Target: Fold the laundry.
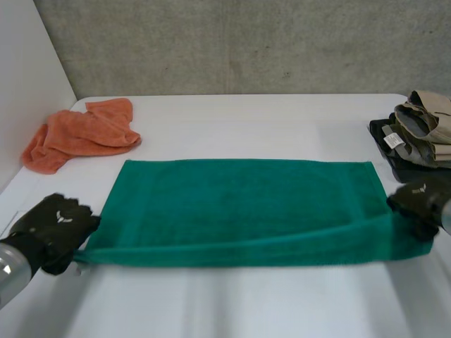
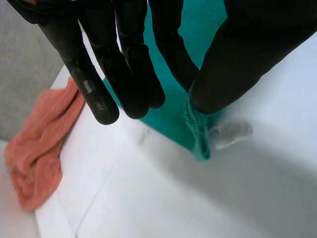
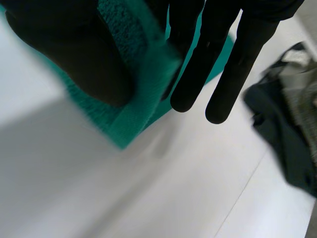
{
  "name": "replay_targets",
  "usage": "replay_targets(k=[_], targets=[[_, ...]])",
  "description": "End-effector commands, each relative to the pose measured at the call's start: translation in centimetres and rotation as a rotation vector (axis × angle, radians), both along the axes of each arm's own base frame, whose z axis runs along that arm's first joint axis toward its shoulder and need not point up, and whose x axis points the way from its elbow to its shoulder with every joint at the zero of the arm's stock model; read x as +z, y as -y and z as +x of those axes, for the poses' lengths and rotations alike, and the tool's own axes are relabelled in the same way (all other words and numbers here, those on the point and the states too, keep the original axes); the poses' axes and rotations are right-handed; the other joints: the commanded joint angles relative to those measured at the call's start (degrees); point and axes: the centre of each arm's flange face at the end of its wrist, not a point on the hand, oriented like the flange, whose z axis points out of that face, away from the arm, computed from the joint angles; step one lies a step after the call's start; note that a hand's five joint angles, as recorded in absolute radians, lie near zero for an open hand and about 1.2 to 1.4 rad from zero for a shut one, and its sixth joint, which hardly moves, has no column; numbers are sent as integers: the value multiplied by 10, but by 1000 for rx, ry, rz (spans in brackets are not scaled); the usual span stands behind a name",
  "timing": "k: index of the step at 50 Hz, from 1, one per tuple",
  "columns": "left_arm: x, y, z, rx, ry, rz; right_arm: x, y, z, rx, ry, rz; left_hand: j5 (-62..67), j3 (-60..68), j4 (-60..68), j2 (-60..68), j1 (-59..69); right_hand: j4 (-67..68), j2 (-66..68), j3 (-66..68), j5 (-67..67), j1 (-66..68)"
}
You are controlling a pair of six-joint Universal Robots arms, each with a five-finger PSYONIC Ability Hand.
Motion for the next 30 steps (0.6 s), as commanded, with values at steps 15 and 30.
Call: replay_targets(k=[15, 30], targets=[[-37, 197, -101, -81, -102, -383, -38, 135, 52, -121, 171, -405, 138, 115, 112, 112, 135, 114, 121, 118, 134, 146], [-59, 241, -130, -36, -190, -460, -47, 177, 70, -205, 145, -519, -536, -558, -561, -561, -539, -586, -579, -582, -566, -554]])
